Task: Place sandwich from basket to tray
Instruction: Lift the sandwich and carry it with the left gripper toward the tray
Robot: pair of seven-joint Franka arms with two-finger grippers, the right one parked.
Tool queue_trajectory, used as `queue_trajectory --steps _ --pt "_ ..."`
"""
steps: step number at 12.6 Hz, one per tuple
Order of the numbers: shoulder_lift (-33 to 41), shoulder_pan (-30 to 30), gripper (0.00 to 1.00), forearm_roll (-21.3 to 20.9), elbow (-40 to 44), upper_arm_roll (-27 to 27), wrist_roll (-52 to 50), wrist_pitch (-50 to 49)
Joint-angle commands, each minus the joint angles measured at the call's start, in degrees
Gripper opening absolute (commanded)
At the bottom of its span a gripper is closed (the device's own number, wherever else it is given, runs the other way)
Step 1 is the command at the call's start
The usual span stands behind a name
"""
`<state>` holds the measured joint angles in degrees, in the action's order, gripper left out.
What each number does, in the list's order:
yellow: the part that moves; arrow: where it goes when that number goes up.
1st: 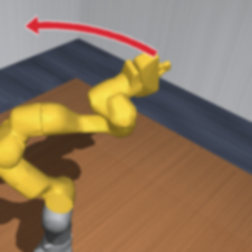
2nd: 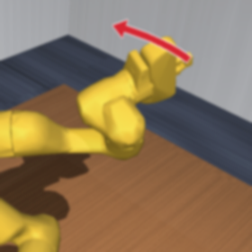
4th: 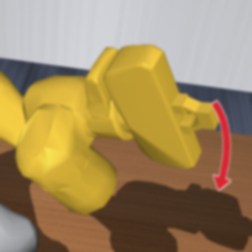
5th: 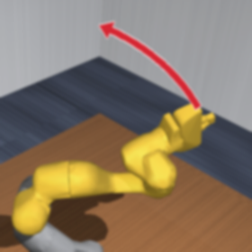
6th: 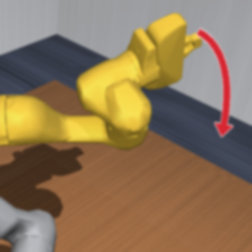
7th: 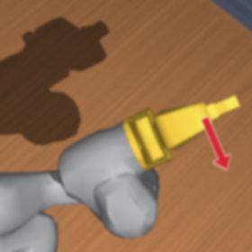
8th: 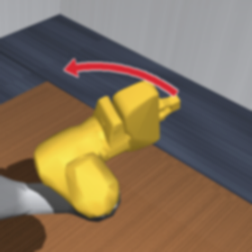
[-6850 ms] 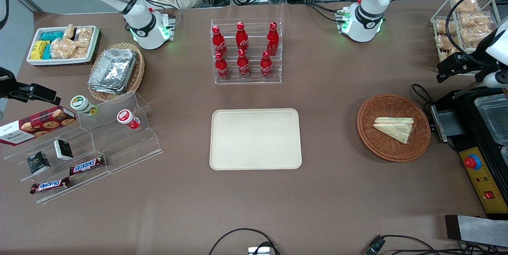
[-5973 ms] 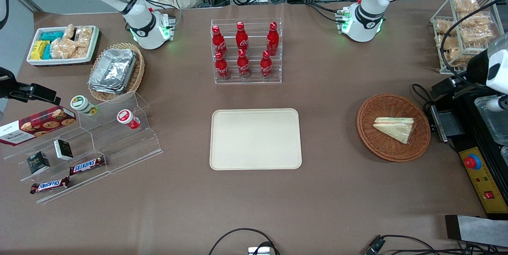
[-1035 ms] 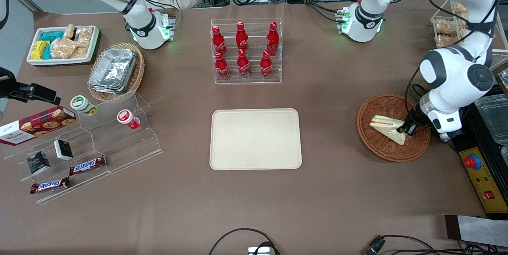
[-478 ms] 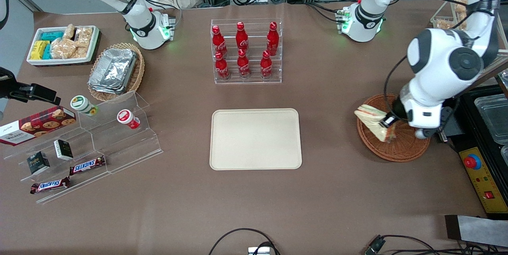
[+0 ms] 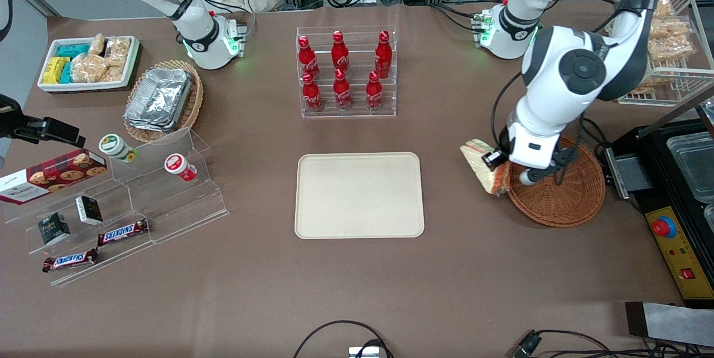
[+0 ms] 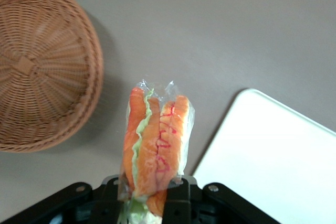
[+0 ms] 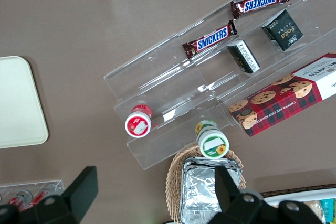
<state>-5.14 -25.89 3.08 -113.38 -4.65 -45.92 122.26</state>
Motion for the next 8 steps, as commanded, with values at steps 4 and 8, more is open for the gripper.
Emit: queue_trajectory --steps 4,8 --pt "-7.85 -8.81 0.13 -2.71 8.08 -0.62 2.86 -1.85" --pt "-11.9 -12.51 0.13 -5.71 9.14 -0.62 5.48 -1.85"
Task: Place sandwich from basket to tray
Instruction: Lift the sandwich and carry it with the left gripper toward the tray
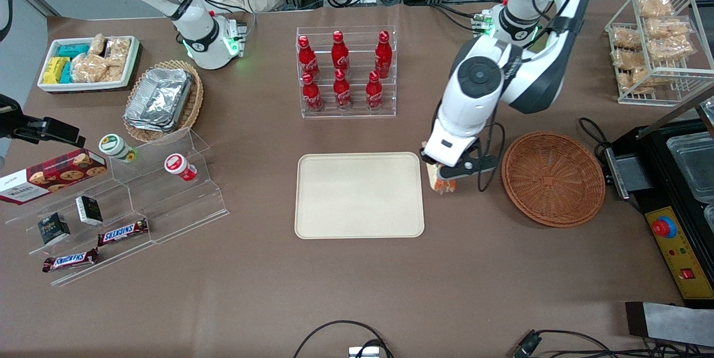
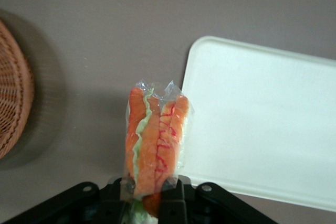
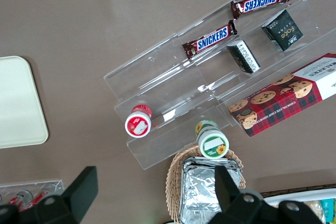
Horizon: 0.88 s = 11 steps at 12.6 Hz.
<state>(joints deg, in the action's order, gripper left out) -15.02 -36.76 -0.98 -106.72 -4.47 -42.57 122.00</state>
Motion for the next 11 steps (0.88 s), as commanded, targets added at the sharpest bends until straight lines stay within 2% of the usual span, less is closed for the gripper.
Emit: queue_trajectory --steps 1,8,10,11 --pt "-2.47 -2.51 0.13 -2.0 2.92 -0.8 2.84 -1.59" --pt "-12.39 -3.75 0.18 -0.69 13.02 0.87 5.57 -0.54" --pt "-15.12 -3.84 0.18 2.46 14.52 0.87 5.66 2.26" --pt "-16.09 -3.93 0.18 2.47 14.53 0.95 5.74 3.49"
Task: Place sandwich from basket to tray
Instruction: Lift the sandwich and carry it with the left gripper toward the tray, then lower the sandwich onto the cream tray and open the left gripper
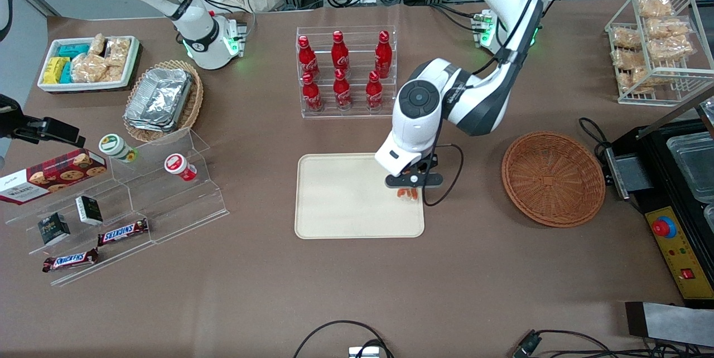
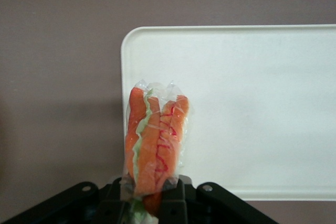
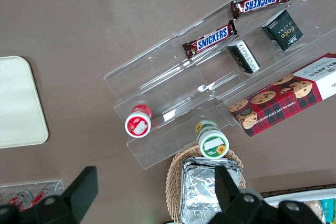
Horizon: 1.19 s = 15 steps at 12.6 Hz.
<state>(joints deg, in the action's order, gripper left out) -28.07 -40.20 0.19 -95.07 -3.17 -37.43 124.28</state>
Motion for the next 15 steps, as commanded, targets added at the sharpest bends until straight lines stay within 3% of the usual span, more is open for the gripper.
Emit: queue_trajectory --steps 1,12,15 --pt "-4.0 -0.49 0.18 1.3 2.96 0.09 0.61 2.18" --pt "-9.19 -0.76 0.24 1.12 2.34 0.89 1.58 6.5" --pt "-9.9 -1.28 0.4 1.13 2.34 0.89 1.4 6.5"
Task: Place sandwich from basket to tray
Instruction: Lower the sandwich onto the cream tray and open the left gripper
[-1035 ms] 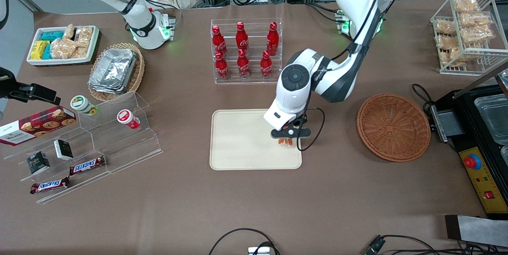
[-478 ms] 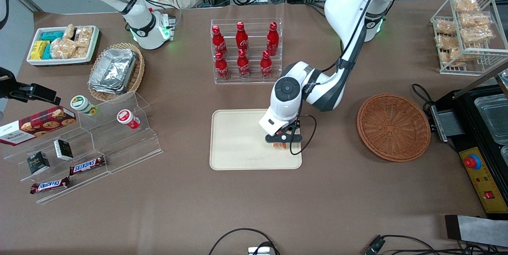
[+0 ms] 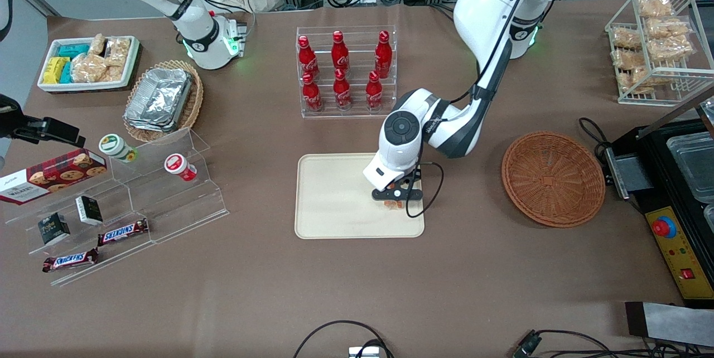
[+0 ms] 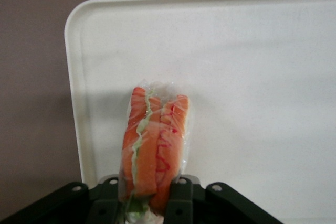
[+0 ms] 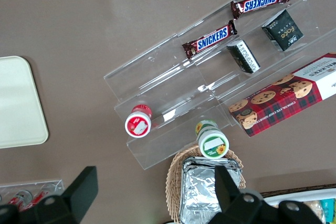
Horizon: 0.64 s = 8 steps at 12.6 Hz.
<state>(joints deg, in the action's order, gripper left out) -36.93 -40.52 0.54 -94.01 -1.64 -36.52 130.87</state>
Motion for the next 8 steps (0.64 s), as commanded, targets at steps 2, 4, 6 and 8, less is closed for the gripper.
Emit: queue_trajectory --steps 2,4,6,8 --pt "-1.3 -1.05 0.41 0.7 1.28 -0.65 0.14 -0.09" --pt "-1.21 -1.05 0.49 0.69 1.28 -0.65 0.13 -0.18" --pt "-1.13 -1.05 0.62 0.69 1.28 -0.65 0.05 -0.52" --pt "-0.6 -0.97 0.68 0.69 1.11 -0.65 0.13 -1.14"
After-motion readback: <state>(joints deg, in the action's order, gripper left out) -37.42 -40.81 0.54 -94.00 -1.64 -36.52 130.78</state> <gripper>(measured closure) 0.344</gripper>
